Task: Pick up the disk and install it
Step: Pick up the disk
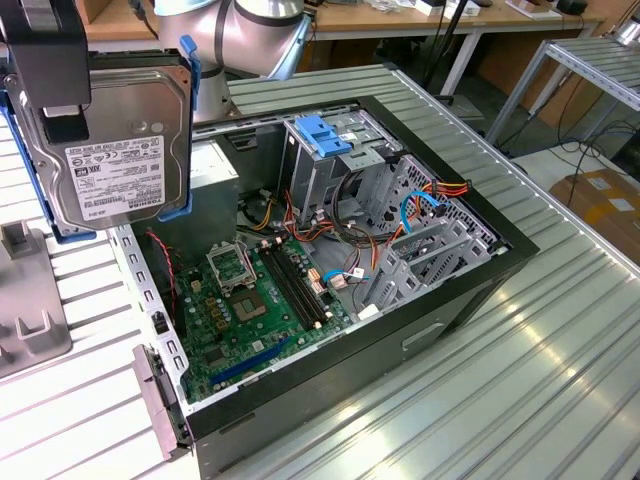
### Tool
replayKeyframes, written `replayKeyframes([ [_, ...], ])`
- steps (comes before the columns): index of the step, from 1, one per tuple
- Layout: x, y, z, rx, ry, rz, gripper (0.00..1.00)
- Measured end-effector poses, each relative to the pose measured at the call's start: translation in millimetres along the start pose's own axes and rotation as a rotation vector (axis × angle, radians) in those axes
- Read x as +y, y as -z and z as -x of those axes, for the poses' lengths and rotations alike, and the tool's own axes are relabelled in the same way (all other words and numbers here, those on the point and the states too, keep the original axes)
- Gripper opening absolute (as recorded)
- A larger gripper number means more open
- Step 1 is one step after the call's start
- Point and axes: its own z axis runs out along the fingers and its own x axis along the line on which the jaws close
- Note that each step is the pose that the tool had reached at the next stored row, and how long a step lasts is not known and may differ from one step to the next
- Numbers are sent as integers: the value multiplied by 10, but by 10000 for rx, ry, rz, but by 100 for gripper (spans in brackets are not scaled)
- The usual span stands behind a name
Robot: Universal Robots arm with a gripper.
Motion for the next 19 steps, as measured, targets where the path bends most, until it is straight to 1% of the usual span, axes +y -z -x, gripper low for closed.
replayKeyframes([
  [8, 0, 6, -71, -1, 0, 0, 37],
  [19, -1, 11, -135, 0, 0, 0, 37],
])
